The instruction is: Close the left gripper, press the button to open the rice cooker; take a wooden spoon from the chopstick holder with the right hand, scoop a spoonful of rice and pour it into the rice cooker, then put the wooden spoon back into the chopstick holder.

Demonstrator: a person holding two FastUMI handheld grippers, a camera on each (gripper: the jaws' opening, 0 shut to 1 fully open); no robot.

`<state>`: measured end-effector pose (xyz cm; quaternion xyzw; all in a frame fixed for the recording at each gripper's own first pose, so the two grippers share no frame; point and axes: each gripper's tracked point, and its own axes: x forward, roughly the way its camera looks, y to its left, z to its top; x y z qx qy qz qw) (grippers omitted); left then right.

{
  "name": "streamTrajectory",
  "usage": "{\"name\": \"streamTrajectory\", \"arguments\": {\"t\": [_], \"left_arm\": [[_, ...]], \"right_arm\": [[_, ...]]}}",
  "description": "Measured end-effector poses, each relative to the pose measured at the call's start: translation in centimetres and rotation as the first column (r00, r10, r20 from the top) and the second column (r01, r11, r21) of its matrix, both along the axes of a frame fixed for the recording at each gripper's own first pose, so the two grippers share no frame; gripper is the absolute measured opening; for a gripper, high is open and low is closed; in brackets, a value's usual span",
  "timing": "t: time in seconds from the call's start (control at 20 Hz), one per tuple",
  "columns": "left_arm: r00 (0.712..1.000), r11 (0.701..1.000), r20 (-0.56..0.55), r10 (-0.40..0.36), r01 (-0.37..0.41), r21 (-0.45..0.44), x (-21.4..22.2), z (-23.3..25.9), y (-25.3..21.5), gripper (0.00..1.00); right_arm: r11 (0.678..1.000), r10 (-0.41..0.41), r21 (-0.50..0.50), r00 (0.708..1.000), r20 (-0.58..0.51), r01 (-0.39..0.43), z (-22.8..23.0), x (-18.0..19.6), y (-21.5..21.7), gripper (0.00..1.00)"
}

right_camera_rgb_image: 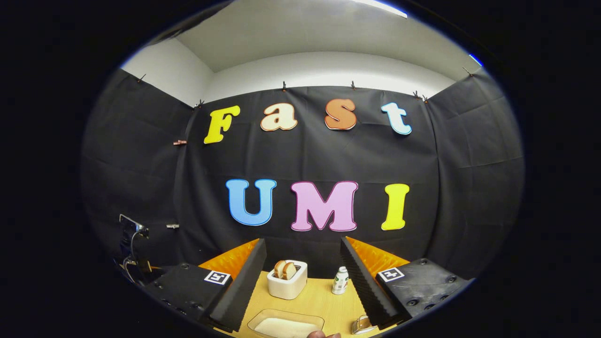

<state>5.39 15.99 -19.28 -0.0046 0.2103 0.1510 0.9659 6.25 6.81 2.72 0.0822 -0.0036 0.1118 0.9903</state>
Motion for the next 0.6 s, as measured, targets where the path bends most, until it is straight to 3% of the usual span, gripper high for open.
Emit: {"name": "streamTrajectory", "arguments": {"t": [0.6], "left_arm": [[0.995,1.000,-0.095,0.010,-0.011,-0.017,-1.4,-5.3,-0.6,0.99]], "right_arm": [[1.000,0.001,0.008,0.999,-0.041,0.000,-1.6,0.9,-0.6,0.98]]}}
